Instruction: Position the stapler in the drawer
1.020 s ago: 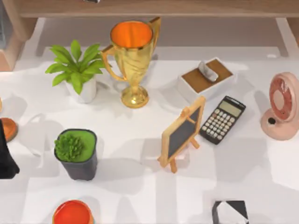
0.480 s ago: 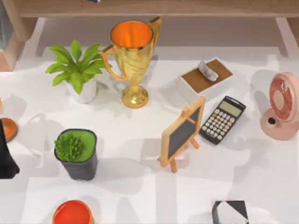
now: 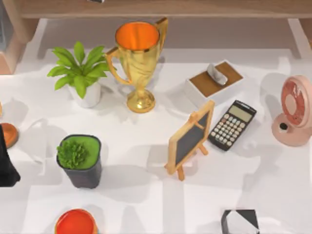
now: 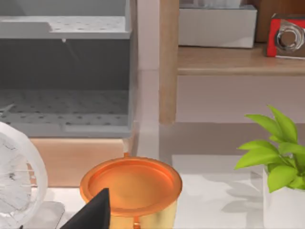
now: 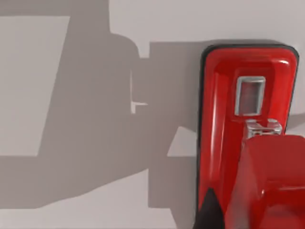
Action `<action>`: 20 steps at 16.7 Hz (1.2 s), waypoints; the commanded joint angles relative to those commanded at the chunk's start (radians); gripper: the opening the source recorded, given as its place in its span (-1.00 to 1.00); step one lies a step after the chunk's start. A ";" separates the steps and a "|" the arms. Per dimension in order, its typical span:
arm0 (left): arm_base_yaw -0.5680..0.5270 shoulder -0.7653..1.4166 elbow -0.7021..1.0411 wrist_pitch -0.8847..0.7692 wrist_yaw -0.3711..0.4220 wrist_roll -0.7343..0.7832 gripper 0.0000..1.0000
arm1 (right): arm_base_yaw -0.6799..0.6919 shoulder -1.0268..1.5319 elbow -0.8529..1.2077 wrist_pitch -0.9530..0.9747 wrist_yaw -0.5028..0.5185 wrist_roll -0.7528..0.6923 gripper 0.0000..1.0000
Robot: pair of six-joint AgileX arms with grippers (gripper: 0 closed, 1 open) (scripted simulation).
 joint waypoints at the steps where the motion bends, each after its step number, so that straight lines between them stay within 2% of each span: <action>1: 0.000 0.000 0.000 0.000 0.000 0.000 1.00 | 0.000 0.000 0.000 0.000 0.000 0.000 0.36; 5: 0.000 0.000 0.000 0.000 0.000 0.000 1.00 | 0.000 0.000 0.000 0.000 0.000 0.000 0.96; 6: 0.000 0.000 0.000 0.000 0.000 0.000 1.00 | 0.000 0.000 0.000 0.000 0.000 0.000 1.00; 16: 0.000 0.000 0.000 0.000 0.000 0.000 1.00 | -0.004 -0.007 -0.005 0.001 -0.002 -0.004 1.00; 20: 0.000 0.000 0.000 0.000 0.000 0.000 1.00 | -0.018 -0.122 -0.092 0.037 -0.033 -0.069 1.00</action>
